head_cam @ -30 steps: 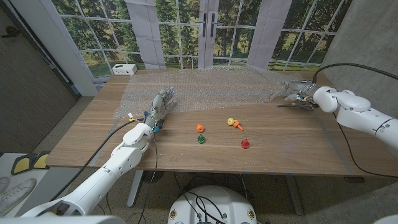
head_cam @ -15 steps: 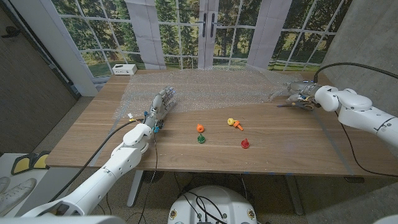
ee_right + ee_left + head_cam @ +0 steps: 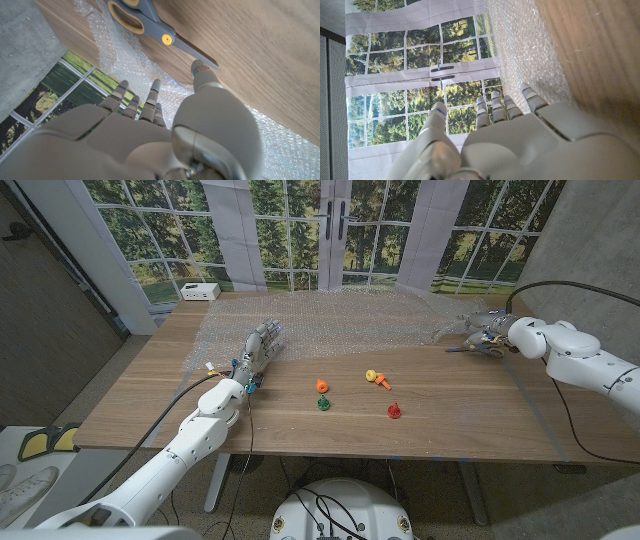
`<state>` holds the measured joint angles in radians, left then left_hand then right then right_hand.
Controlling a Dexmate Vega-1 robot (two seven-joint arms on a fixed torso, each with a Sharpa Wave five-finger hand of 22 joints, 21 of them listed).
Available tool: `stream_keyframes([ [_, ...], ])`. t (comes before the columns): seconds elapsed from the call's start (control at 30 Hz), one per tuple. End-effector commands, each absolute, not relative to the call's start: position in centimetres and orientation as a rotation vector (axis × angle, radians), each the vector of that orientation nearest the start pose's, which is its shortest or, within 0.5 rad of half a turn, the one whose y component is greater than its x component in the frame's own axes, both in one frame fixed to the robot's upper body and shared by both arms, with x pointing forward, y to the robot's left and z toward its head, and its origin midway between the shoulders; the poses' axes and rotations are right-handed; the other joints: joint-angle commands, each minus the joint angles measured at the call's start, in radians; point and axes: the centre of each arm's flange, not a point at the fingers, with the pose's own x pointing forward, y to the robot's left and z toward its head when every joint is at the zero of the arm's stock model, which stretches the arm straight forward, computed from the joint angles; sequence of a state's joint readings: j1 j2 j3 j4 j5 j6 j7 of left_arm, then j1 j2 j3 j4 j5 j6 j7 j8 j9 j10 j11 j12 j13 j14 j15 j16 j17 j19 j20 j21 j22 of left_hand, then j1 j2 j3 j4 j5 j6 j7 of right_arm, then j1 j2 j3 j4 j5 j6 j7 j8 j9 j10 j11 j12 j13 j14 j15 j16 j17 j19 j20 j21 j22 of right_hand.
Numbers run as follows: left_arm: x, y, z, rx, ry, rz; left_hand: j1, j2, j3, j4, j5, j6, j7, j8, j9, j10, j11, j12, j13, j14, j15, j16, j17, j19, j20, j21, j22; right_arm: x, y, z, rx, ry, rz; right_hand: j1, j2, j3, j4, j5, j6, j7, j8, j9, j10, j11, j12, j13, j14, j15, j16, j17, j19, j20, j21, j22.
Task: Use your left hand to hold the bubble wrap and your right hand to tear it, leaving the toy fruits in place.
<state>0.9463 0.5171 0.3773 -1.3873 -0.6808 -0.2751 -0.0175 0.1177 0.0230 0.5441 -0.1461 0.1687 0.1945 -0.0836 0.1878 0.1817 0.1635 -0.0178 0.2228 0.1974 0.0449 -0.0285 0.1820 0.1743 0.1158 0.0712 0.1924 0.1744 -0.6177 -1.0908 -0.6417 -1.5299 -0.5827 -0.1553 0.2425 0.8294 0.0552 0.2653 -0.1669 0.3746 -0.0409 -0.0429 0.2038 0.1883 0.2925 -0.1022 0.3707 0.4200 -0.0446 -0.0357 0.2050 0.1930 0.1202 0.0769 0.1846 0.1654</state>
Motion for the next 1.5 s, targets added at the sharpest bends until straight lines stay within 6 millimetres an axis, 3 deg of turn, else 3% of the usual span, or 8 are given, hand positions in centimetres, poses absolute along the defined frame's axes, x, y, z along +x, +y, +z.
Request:
stream_keyframes([
  [0.03,63.6,27.1,-7.3,-0.087,-0.531,-0.245,0.009,0.000,-0.001,0.001,0.004,0.006,-0.002,0.002,0.003,0.002,-0.003,0.008,0.005,0.010,0.002,0.002,0.002,0.002,-0.005,0.003,0.003,63.0,-42.3,4.2,-1.791,-0.125,-0.088,0.002,-0.015,0.007,0.002,0.002,0.007,-0.006,-0.001,0.004,0.002,-0.008,0.008,0.008,0.006,-0.065,0.004,0.002,0.006,-0.005,0.003,0.002],
  [0.47,63.6,27.2,-7.4,-0.088,-0.530,-0.240,0.008,0.000,-0.001,0.001,0.004,0.008,-0.003,0.003,0.003,0.003,-0.003,0.007,0.005,0.011,0.001,0.002,0.002,0.002,-0.006,0.003,0.003,63.7,-42.8,4.2,-1.820,-0.106,-0.075,0.031,-0.018,0.020,-0.005,-0.013,0.005,-0.024,-0.004,0.004,0.002,-0.033,0.015,0.020,0.008,-0.080,0.001,-0.001,0.012,-0.013,0.003,0.002],
  [0.77,63.6,27.3,-7.5,-0.095,-0.526,-0.238,0.008,0.000,-0.002,0.002,0.004,0.008,-0.001,0.003,0.003,0.004,-0.003,0.008,0.006,0.011,0.001,0.002,0.002,0.002,-0.006,0.003,0.003,64.0,-43.0,4.3,-1.848,-0.085,-0.064,0.073,-0.011,0.040,-0.008,-0.025,0.020,-0.049,-0.002,0.005,0.023,-0.065,0.033,0.031,0.014,-0.102,0.000,-0.003,0.019,-0.022,0.004,0.001],
  [1.5,63.6,26.9,-7.4,-0.091,-0.525,-0.247,0.003,0.000,-0.004,0.004,0.003,0.008,-0.002,0.002,0.003,0.004,-0.002,0.006,0.006,0.010,0.001,0.002,0.002,0.002,-0.006,0.003,0.003,64.5,-43.5,4.8,-1.891,-0.044,-0.058,0.088,-0.022,0.042,0.005,-0.050,0.036,-0.047,-0.006,0.005,0.048,-0.055,0.059,0.049,0.033,-0.112,0.001,-0.005,0.029,-0.033,0.003,0.001],
])
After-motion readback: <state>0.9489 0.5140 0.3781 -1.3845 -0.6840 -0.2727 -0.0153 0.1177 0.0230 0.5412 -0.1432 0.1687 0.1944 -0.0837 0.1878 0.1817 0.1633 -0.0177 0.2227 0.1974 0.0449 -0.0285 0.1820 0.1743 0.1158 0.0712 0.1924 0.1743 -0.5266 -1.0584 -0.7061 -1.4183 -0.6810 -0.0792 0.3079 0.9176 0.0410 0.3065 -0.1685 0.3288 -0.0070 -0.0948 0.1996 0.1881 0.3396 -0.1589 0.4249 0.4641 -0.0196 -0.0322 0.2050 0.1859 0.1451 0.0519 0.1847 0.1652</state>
